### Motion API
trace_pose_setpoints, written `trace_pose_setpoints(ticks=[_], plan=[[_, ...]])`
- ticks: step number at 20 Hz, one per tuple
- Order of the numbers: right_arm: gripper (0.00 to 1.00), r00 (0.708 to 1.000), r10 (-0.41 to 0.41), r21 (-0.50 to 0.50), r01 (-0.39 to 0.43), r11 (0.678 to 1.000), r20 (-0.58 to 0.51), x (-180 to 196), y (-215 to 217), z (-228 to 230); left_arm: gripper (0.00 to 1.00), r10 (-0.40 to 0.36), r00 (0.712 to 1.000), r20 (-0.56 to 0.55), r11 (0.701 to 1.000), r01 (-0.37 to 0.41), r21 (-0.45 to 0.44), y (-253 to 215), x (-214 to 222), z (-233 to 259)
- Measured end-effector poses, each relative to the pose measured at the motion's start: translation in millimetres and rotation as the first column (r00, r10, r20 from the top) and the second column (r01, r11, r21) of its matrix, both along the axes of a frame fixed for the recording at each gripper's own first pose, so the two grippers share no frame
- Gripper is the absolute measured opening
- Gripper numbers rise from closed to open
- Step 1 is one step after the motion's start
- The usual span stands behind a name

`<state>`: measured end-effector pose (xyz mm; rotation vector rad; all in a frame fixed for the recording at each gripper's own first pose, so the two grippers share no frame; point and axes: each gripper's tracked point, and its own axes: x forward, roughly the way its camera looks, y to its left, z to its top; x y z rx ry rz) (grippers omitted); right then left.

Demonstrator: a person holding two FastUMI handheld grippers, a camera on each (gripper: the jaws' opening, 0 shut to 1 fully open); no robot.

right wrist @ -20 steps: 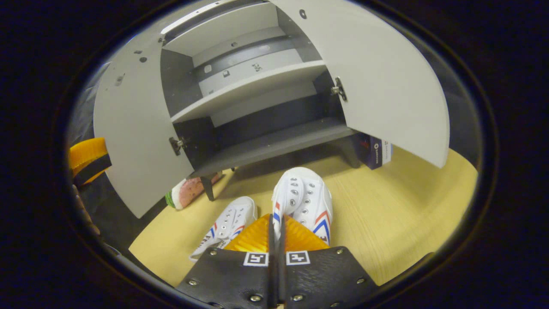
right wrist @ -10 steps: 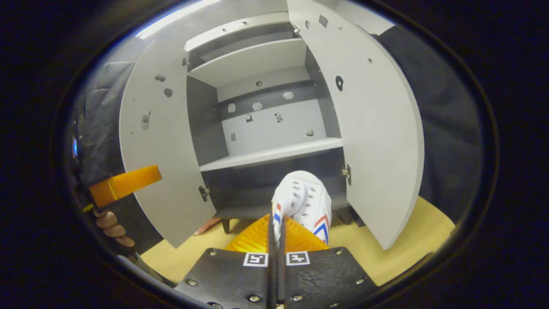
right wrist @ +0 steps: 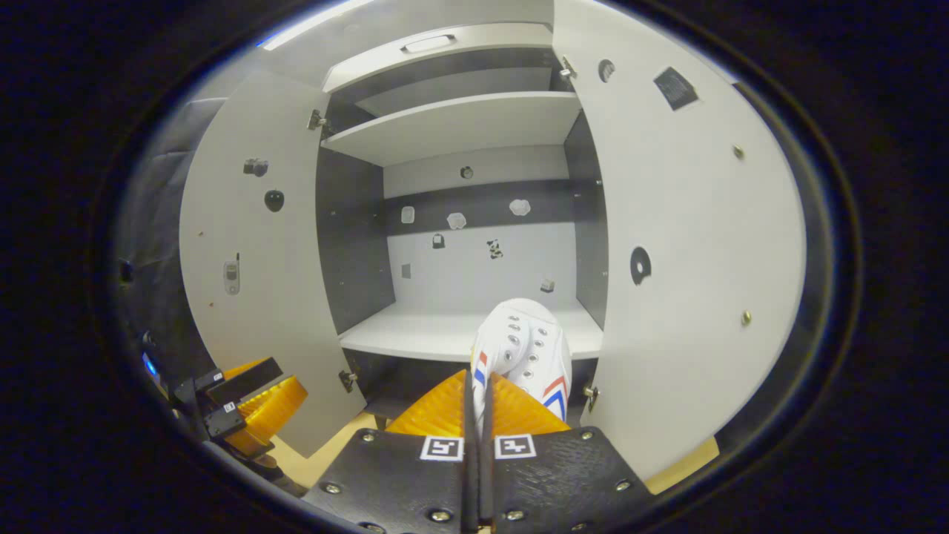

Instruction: Grab one shoe with the right hand and put it into the shoe cabinet, grab the other shoe with the left hand and put it into the shoe cabinet; then close the right door with the right hand and the left door with the left hand.

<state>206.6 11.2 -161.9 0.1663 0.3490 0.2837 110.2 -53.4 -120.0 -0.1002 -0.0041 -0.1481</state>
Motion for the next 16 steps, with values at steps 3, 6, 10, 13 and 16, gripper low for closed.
trace_pose_setpoints(ticks=[3,6,10,13,16], plan=[[0.01,1.000,-0.023,-0.033,0.023,0.999,0.010,50,3,13,0.84,-0.025,1.000,-0.014,1.000,0.025,0.019,4,6,-3],[0.01,0.999,-0.043,-0.083,0.045,0.996,0.021,100,12,14,0.85,-0.038,0.999,-0.019,0.999,0.038,-0.002,11,9,-1],[0.01,0.999,-0.011,-0.096,0.014,0.995,0.033,158,35,7,0.84,-0.042,0.999,-0.031,0.999,0.042,-0.010,17,12,-5],[0.01,1.000,0.006,-0.097,-0.004,0.995,0.023,192,50,-11,0.84,-0.058,0.998,-0.038,0.998,0.057,-0.007,14,12,-6],[0.01,1.000,0.010,-0.111,-0.012,0.994,-0.016,215,59,-41,0.84,-0.044,0.998,-0.036,0.999,0.044,-0.009,18,16,-6]])
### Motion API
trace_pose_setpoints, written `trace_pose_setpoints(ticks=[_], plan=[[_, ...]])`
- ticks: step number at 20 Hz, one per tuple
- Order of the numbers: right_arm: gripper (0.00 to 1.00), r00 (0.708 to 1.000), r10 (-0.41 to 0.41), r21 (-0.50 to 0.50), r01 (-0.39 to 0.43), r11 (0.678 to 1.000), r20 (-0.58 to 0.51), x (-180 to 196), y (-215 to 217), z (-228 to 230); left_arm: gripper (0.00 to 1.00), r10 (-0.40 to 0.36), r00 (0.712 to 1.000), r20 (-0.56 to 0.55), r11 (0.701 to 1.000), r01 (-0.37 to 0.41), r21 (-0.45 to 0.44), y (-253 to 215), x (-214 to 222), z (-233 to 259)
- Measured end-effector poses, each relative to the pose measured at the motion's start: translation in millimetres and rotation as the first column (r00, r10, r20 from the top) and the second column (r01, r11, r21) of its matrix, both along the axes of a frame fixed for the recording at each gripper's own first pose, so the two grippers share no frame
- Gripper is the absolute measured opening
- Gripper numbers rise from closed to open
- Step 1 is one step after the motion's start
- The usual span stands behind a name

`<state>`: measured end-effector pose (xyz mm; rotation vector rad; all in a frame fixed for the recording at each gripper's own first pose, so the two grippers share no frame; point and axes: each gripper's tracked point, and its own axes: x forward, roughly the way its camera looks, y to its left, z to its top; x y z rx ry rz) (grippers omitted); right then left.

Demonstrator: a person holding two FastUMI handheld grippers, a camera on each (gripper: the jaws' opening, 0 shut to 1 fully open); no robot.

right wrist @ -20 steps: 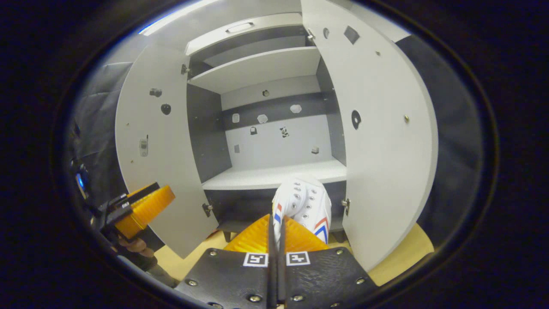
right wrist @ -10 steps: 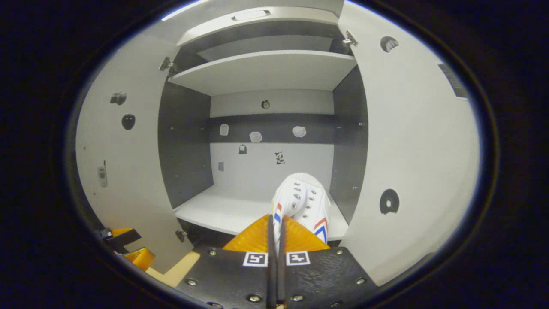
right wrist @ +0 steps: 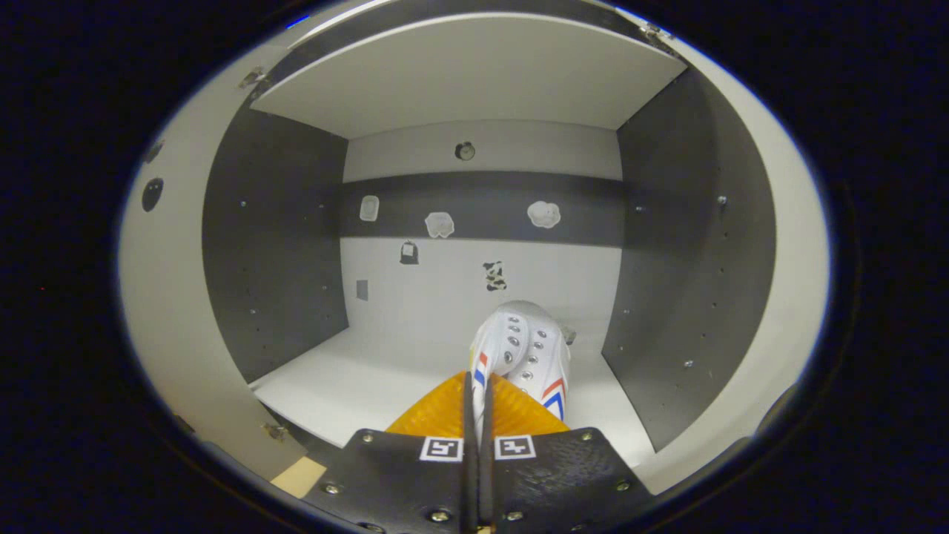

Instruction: Grab one shoe with the right hand and put it into the shoe cabinet, grab the other shoe with the left hand and put it into the shoe cabinet; then close the right door with the right hand and the left door with the left hand.

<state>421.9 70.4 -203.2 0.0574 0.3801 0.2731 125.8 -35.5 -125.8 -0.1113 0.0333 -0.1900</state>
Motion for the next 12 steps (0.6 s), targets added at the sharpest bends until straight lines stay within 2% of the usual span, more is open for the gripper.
trace_pose_setpoints(ticks=[4,8,9,11,12], plan=[[0.01,1.000,-0.015,-0.050,0.013,0.999,-0.027,23,3,-32,0.83,-0.009,1.000,0.023,1.000,0.009,0.004,2,0,5],[0.03,0.992,-0.097,0.001,0.097,0.995,-0.078,30,1,-52,0.82,-0.036,0.999,0.039,0.999,0.037,-0.010,-2,-6,11],[0.06,0.986,-0.135,0.016,0.137,0.990,-0.093,30,-3,-53,0.83,-0.041,0.998,0.038,0.999,0.041,-0.012,-3,-7,10],[0.17,0.984,-0.177,0.055,0.176,0.983,0.009,33,-11,-26,0.84,-0.052,0.998,0.039,0.998,0.053,-0.018,-5,-11,12],[0.29,0.982,-0.183,0.065,0.180,0.982,0.051,29,-11,-13,0.84,-0.056,0.998,0.038,0.998,0.056,-0.021,-6,-12,12]])
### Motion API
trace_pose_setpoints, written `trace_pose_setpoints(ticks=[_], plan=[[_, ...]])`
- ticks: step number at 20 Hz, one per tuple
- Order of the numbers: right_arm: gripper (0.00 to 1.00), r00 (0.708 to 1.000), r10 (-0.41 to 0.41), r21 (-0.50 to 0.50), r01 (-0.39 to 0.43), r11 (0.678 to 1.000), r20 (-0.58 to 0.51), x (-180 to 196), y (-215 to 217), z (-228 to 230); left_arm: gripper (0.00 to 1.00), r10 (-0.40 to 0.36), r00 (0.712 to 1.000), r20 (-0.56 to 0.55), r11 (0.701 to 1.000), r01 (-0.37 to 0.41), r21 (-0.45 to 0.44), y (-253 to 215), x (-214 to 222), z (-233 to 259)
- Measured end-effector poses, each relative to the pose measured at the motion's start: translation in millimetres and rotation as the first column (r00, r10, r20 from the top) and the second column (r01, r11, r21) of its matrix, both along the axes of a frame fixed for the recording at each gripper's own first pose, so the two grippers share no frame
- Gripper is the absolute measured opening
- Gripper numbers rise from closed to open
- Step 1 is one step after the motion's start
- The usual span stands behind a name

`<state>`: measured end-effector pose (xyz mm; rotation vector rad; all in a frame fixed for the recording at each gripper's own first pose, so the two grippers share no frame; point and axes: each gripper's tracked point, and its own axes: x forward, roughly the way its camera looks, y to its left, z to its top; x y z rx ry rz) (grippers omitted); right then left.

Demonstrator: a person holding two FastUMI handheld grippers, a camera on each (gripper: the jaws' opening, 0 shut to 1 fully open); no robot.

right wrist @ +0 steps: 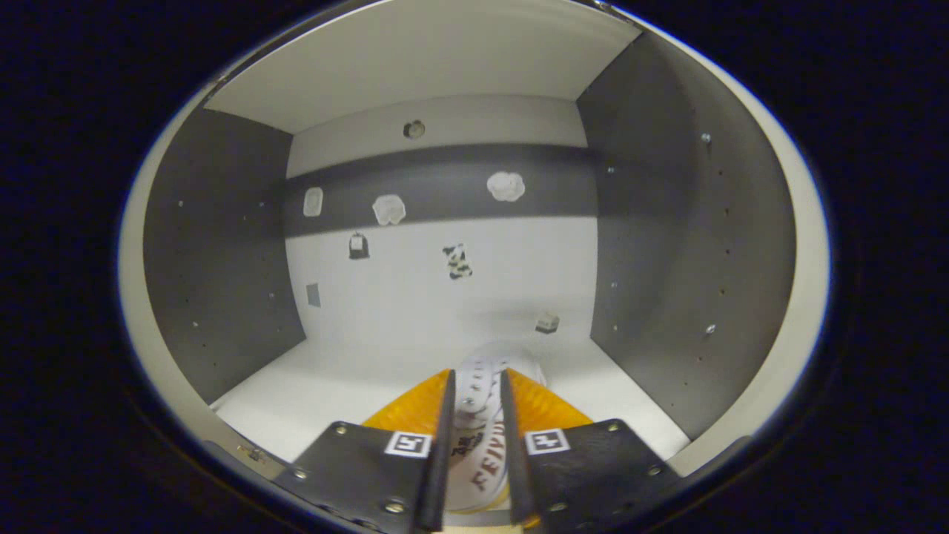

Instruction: Grab one shoe with the right hand and put it into the shoe cabinet, grab the other shoe with the left hand and put it into the shoe cabinet; then close the right door with the right hand and the left door with the left hand.

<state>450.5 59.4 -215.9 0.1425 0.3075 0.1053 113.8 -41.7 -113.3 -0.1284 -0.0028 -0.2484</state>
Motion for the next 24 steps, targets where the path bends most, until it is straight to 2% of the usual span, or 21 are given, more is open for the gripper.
trace_pose_setpoints(ticks=[1,2,3,4,6,7,8,12,15,16,18,21,24], plan=[[0.46,1.000,0.002,-0.007,-0.002,1.000,0.019,-8,-1,6,0.84,-0.001,1.000,0.002,1.000,0.001,-0.001,0,-3,0],[0.72,1.000,-0.002,-0.011,0.003,1.000,0.023,-17,-5,7,0.84,0.003,1.000,0.005,1.000,-0.003,-0.003,1,-4,2],[0.76,1.000,0.003,-0.016,-0.003,1.000,0.023,-27,-6,9,0.84,0.008,1.000,0.005,1.000,-0.008,-0.007,2,-6,2],[0.88,1.000,0.013,-0.030,-0.012,0.999,0.028,-34,-7,8,0.84,0.012,1.000,0.000,1.000,-0.012,-0.013,1,-8,1],[0.96,0.998,0.025,-0.088,-0.021,0.996,0.050,-51,-15,8,0.84,0.022,1.000,-0.019,0.999,-0.022,-0.024,0,-9,-4],[0.93,0.998,0.031,-0.108,-0.024,0.994,0.063,-60,-18,9,0.80,0.015,0.999,-0.035,1.000,-0.016,-0.020,-4,-11,-9],[0.95,0.997,0.025,-0.114,-0.017,0.993,0.069,-70,-23,9,0.84,0.007,0.999,-0.051,1.000,-0.008,-0.019,-8,-12,-13],[0.93,0.995,0.031,-0.084,-0.023,0.996,0.095,-115,-34,19,0.84,0.017,0.997,-0.070,0.999,-0.019,-0.031,-12,-14,-19],[0.95,0.990,0.052,-0.027,-0.049,0.998,0.128,-157,-34,35,0.85,0.004,0.995,-0.097,1.000,-0.006,-0.020,-24,-23,-37],[0.93,0.990,0.055,-0.018,-0.053,0.998,0.133,-174,-39,37,0.85,0.006,0.995,-0.100,1.000,-0.008,-0.017,-24,-27,-46],[0.95,0.986,0.037,-0.024,-0.034,0.999,0.163,-202,-45,41,0.85,0.022,0.994,-0.109,1.000,-0.022,-0.005,-25,-29,-66],[0.92,0.991,0.001,-0.068,0.008,0.998,0.132,-249,-55,22,0.85,0.070,0.983,-0.171,0.998,-0.067,0.021,-20,-32,-112],[0.95,0.994,0.038,-0.057,-0.032,0.998,0.107,-295,-37,10,0.86,0.050,0.970,-0.237,0.998,-0.038,0.055,-28,-30,-158]])
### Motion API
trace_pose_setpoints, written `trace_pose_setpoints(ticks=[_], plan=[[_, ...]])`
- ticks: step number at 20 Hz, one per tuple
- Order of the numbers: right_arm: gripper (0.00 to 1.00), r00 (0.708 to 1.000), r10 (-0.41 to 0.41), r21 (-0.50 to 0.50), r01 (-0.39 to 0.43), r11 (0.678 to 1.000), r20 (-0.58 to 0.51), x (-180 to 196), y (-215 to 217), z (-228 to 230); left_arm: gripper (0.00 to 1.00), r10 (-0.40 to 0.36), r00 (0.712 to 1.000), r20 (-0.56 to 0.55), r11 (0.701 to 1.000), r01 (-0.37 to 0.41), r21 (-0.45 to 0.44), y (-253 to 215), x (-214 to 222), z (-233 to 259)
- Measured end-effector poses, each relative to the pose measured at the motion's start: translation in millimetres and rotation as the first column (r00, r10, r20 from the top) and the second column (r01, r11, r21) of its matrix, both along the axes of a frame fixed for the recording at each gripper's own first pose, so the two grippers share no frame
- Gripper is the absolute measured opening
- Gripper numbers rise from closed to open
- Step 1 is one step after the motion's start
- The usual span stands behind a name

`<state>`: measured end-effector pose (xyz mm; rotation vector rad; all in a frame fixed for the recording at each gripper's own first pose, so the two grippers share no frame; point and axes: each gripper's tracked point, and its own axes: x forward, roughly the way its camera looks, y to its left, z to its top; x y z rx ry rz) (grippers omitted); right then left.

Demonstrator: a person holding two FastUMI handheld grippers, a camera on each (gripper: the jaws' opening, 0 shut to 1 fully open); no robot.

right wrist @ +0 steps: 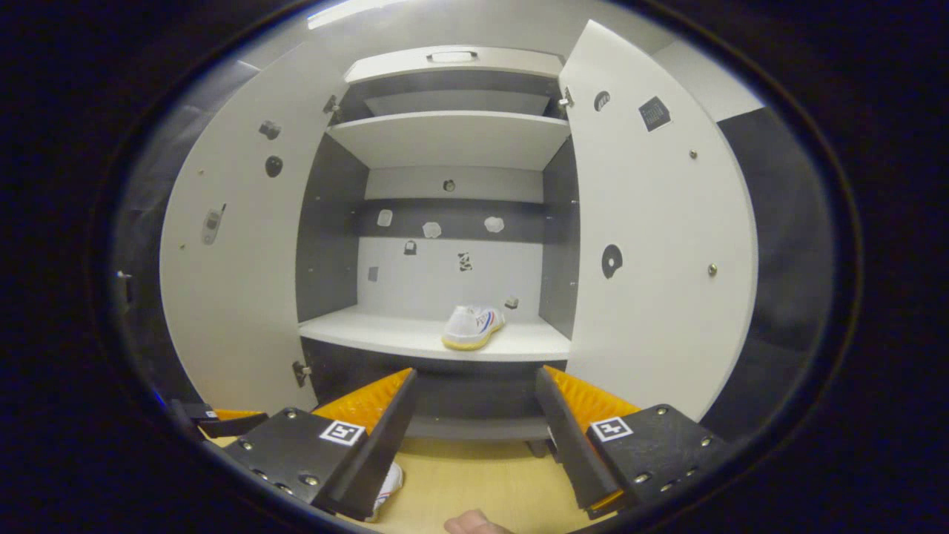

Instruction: Grab one shoe with the right hand and put it into the shoe cabinet, grab the other shoe with the left hand and put it into the shoe cabinet; then close the right door with the right hand and the left door with the left hand.

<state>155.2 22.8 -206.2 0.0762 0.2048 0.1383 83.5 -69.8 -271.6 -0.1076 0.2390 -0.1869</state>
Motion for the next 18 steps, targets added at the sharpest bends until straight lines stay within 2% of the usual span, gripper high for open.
trace_pose_setpoints(ticks=[2,4,6,8,9,10,11,12,13,15,18], plan=[[0.95,0.999,0.031,0.075,-0.033,0.997,0.029,-22,15,8,0.86,0.003,0.998,-0.056,1.000,-0.002,0.027,2,6,-36],[0.95,0.998,0.029,0.095,-0.034,0.995,0.051,-39,16,8,0.85,-0.004,0.988,-0.156,1.000,0.009,0.027,0,10,-82],[0.95,0.998,0.013,0.108,-0.020,0.994,0.068,-57,16,8,0.85,-0.038,0.954,-0.298,0.999,0.038,-0.008,-8,8,-130],[0.95,0.996,0.035,0.136,-0.045,0.990,0.076,-75,24,3,0.86,-0.061,0.903,-0.426,0.998,0.050,-0.035,-11,4,-163],[0.93,0.996,0.039,0.171,-0.052,0.984,0.079,-83,26,2,0.86,-0.059,0.888,-0.457,0.998,0.040,-0.052,-12,5,-171],[0.95,0.996,0.039,0.214,-0.055,0.975,0.079,-89,29,0,0.86,-0.050,0.868,-0.494,0.998,0.032,-0.045,-10,2,-180],[0.93,0.996,0.056,0.242,-0.072,0.968,0.072,-92,34,-3,0.91,-0.050,0.854,-0.518,0.999,0.033,-0.043,-8,-4,-187],[0.96,0.995,0.075,0.247,-0.088,0.965,0.064,-97,39,-8,0.86,-0.054,0.845,-0.532,0.998,0.037,-0.044,-9,-7,-191],[0.96,0.995,0.079,0.235,-0.090,0.968,0.055,-98,39,-12,0.87,-0.058,0.837,-0.544,0.998,0.045,-0.037,-11,-10,-199],[0.96,0.997,0.062,0.221,-0.071,0.973,0.048,-101,33,-14,0.86,-0.048,0.833,-0.551,0.999,0.052,-0.009,-6,-13,-205],[0.96,0.996,0.075,0.236,-0.083,0.968,0.042,-107,37,-15,0.87,0.051,0.853,-0.519,0.993,0.015,0.121,18,-7,-220]])
